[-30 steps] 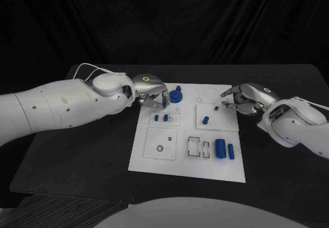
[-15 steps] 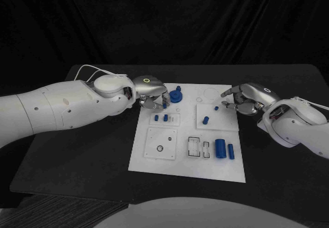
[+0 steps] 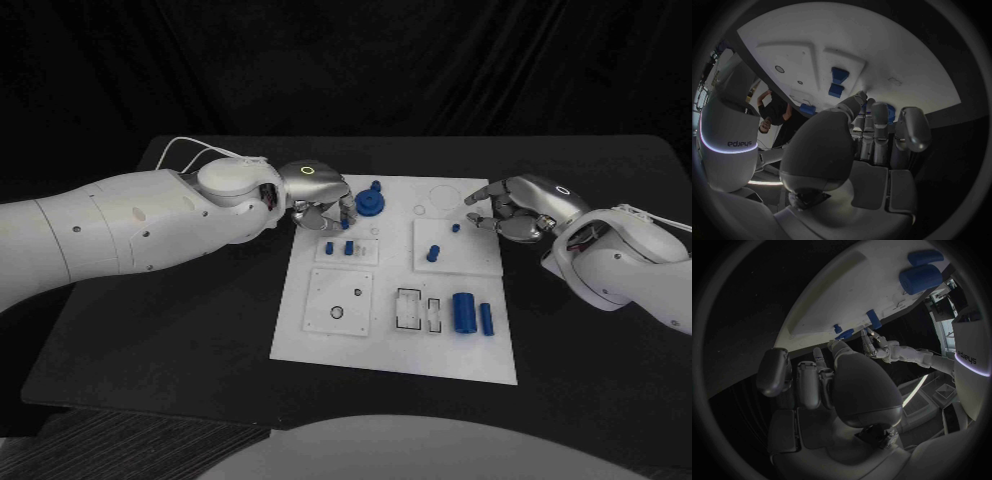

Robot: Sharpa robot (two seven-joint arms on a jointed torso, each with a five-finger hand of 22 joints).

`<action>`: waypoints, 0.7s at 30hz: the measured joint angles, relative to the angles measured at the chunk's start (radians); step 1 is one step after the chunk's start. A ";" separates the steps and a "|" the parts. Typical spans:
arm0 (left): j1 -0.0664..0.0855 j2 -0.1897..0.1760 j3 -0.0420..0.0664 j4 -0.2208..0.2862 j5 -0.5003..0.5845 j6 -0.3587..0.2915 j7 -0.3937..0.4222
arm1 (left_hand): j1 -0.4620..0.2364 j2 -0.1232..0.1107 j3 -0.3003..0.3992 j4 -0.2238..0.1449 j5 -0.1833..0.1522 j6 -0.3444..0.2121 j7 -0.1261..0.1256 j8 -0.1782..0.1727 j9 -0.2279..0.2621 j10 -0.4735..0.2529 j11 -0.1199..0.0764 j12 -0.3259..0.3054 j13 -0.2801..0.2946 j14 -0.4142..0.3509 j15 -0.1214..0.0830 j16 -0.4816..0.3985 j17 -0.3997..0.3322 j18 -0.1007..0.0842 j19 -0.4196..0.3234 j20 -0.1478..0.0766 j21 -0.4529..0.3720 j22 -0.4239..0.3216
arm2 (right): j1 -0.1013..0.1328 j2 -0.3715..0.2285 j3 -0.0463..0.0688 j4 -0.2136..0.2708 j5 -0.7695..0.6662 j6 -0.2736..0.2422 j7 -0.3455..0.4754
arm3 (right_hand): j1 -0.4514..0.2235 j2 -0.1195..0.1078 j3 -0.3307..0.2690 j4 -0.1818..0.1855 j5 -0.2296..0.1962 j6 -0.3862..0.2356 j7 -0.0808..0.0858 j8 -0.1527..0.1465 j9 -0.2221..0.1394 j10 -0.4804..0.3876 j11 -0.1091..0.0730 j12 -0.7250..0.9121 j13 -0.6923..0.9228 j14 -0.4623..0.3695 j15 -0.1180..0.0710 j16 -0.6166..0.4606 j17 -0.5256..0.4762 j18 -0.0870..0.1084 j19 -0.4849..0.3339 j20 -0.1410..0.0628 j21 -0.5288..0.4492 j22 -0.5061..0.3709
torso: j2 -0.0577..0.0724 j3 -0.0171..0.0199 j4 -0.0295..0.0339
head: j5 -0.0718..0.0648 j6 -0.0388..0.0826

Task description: Assemble the parts on the task board

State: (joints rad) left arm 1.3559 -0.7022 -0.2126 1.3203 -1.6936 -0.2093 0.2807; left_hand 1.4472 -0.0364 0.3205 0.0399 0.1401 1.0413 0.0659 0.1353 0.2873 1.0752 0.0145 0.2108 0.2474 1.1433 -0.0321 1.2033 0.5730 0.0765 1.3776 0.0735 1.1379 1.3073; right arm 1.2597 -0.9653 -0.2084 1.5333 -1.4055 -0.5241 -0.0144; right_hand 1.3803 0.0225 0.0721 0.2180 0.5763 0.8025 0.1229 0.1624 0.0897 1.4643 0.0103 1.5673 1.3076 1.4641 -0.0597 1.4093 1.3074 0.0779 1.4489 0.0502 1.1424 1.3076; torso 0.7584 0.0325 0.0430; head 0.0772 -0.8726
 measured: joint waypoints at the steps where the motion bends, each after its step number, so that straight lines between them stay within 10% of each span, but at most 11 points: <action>1: 0.000 0.000 0.000 0.000 0.000 0.001 0.000 | 0.000 0.000 0.000 0.000 0.000 0.000 0.000 0.000 0.000 0.000 0.000 0.000 0.000 0.000 0.000 0.000 0.000 0.000 0.000 0.000 0.000 0.000 | 0.000 0.000 0.000 0.000 0.000 0.000 0.000 | 0.000 0.000 0.000 0.000 0.000 0.000 0.000 0.000 0.000 0.000 0.000 0.000 0.000 0.000 0.000 0.000 0.000 0.000 0.000 0.000 0.000 0.000 | 0.000 0.0000 0.0001 | 0.000 0.000; 21: -0.005 0.010 0.001 -0.010 0.001 0.010 -0.004 | 0.007 -0.007 0.008 -0.008 0.004 -0.011 0.000 -0.009 0.000 0.000 0.000 -0.010 -0.005 -0.012 -0.003 -0.010 -0.010 0.000 -0.007 0.000 -0.016 0.000 | 0.000 0.000 0.000 0.001 0.000 0.001 0.000 | 0.000 0.000 0.000 0.000 0.000 0.000 0.000 0.000 0.000 0.000 0.000 0.000 0.000 0.000 0.000 0.000 0.000 0.000 0.000 0.000 0.000 0.000 | 0.000 0.0000 0.0012 | -0.001 0.000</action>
State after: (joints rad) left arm 1.3504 -0.6919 -0.2113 1.3105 -1.6924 -0.1998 0.2764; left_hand 1.4542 -0.0434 0.3287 0.0316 0.1445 1.0307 0.0661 0.1263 0.2872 1.0752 0.0145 0.2004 0.2422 1.1309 -0.0349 1.1931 0.5628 0.0765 1.3703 0.0733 1.1222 1.3073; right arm 1.2594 -0.9654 -0.2083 1.5341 -1.4055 -0.5235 -0.0144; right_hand 1.3802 0.0225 0.0720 0.2179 0.5763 0.8025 0.1228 0.1624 0.0896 1.4643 0.0103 1.5673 1.3076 1.4641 -0.0597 1.4093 1.3073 0.0779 1.4489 0.0502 1.1424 1.3074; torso 0.7583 0.0325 0.0443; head 0.0759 -0.8726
